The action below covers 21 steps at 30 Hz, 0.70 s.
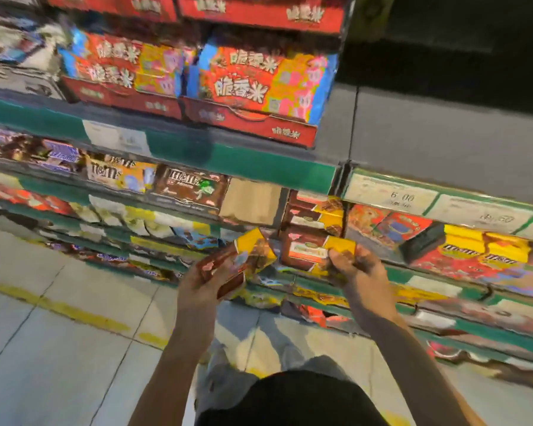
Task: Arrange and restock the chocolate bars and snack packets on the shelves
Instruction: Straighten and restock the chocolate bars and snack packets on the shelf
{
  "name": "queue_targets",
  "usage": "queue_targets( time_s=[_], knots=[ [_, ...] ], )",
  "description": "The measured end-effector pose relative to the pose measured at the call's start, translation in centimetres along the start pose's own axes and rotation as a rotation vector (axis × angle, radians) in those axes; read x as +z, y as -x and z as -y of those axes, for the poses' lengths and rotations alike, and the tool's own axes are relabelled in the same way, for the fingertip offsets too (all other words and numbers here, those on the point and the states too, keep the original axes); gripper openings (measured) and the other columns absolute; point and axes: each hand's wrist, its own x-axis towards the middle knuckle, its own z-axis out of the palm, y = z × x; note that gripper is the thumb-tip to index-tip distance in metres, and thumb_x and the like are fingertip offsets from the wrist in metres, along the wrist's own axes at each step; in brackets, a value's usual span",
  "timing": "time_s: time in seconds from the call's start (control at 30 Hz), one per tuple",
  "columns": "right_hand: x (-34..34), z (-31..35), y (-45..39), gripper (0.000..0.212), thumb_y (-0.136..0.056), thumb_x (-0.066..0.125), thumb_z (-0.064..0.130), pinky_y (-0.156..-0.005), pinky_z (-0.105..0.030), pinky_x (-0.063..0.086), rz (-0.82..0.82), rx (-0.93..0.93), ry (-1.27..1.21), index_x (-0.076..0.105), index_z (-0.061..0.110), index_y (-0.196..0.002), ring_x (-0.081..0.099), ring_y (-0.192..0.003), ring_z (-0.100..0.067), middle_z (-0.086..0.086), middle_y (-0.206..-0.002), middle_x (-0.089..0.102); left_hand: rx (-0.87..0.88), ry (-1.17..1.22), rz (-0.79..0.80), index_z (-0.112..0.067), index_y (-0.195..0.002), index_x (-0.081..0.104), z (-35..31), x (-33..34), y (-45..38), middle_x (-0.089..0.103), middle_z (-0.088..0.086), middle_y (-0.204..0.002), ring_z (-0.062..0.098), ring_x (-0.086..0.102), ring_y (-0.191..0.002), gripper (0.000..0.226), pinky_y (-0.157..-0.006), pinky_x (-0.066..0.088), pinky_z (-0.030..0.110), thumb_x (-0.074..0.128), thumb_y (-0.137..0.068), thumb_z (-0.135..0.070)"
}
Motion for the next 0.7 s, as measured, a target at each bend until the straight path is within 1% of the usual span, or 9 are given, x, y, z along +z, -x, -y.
queue_targets(
  time_s=[0.1,0.17,0.23,0.3,0.37,0.43,0.5,0.6,0.7],
  knots=[
    [1.3,-1.0,0.3,0.021,-0.089,0.064,-0.002,-0.064,-0.031,0.057,-0.19,-0.039,-0.071,0.054,0.014,-0.082,0.066,-0.06,-0.014,0.002,-0.064,0.065,-0.049,-0.119,0.111,-0.01,-0.108,0.07,-0.6,-1.5,-3.4,0.073,0.012,-0.107,0.034,0.07,-0.099,0.063,-0.089,0.056,0.052,0.089,-0.057,-0.042],
    [2.1,-1.4,0.4,0.018,-0.09,0.065,0.0,-0.065,-0.034,0.057,-0.288,-0.081,-0.065,0.053,0.013,-0.09,0.066,-0.063,-0.015,0.003,-0.066,0.065,-0.074,-0.112,0.182,-0.012,-0.106,0.069,-1.3,-2.1,-5.2,0.073,0.01,-0.108,0.035,0.068,-0.104,0.07,-0.095,0.051,0.055,0.092,-0.052,-0.048],
    [2.8,-1.3,0.1,0.019,-0.091,0.068,0.005,-0.067,-0.036,0.054,-0.372,-0.13,0.004,0.051,0.01,-0.097,0.065,-0.066,-0.015,0.003,-0.068,0.064,-0.073,-0.144,0.284,-0.016,-0.105,0.067,-2.1,-2.3,-6.7,0.074,0.004,-0.106,0.031,0.068,-0.104,0.059,-0.094,0.052,0.051,0.087,-0.059,-0.048],
    [3.5,-0.9,-0.7,0.021,-0.091,0.068,0.007,-0.072,-0.04,0.056,-0.436,-0.147,0.04,0.048,0.012,-0.095,0.065,-0.07,-0.017,-0.003,-0.076,0.062,-0.054,-0.184,0.375,-0.018,-0.106,0.064,-2.9,-2.1,-7.5,0.074,0.001,-0.104,0.029,0.068,-0.104,0.038,-0.085,0.057,0.043,0.076,-0.072,-0.03],
    [4.1,-0.4,-1.5,0.025,-0.089,0.071,0.012,-0.079,-0.05,0.057,-0.474,-0.166,0.066,0.047,0.018,-0.095,0.064,-0.078,-0.022,-0.008,-0.084,0.057,-0.041,-0.204,0.419,-0.018,-0.108,0.062,-3.7,-1.9,-8.2,0.073,0.0,-0.104,0.029,0.068,-0.104,0.036,-0.082,0.058,0.042,0.073,-0.073,-0.025],
    [4.4,-0.5,-2.7,0.03,-0.082,0.075,0.021,-0.083,-0.057,0.056,-0.527,-0.194,0.136,0.051,0.02,-0.101,0.062,-0.084,-0.025,-0.009,-0.087,0.057,-0.034,-0.22,0.454,-0.014,-0.113,0.062,-4.3,-1.6,-8.7,0.073,0.003,-0.108,0.028,0.068,-0.105,0.04,-0.088,0.055,0.046,0.074,-0.076,-0.022],
    [4.9,-0.3,-3.5,0.037,-0.082,0.074,0.021,-0.084,-0.048,0.055,-0.584,-0.225,0.208,0.054,0.012,-0.112,0.058,-0.081,-0.02,-0.007,-0.085,0.057,-0.031,-0.249,0.464,-0.011,-0.12,0.061,-4.5,-1.2,-9.0,0.072,0.004,-0.111,0.026,0.069,-0.104,0.038,-0.087,0.056,0.046,0.072,-0.084,-0.015],
    [5.5,0.3,-4.9,0.042,-0.091,0.069,0.01,-0.076,-0.021,0.049,-0.618,-0.26,0.317,0.053,0.002,-0.128,0.054,-0.083,-0.012,-0.003,-0.089,0.058,-0.028,-0.276,0.451,-0.011,-0.121,0.061,-4.4,-0.5,-9.5,0.073,0.004,-0.109,0.025,0.07,-0.101,0.034,-0.085,0.058,0.046,0.07,-0.087,-0.009],
    [5.5,0.4,-6.1,0.046,-0.091,0.071,0.024,-0.086,-0.026,0.048,-0.657,-0.246,0.537,0.055,0.005,-0.13,0.061,-0.099,-0.017,-0.006,-0.105,0.066,-0.04,-0.318,0.467,-0.016,-0.116,0.063,-4.2,0.1,-9.7,0.073,0.002,-0.107,0.023,0.07,-0.1,0.031,-0.092,0.054,0.051,0.072,-0.086,-0.013]
  ],
)
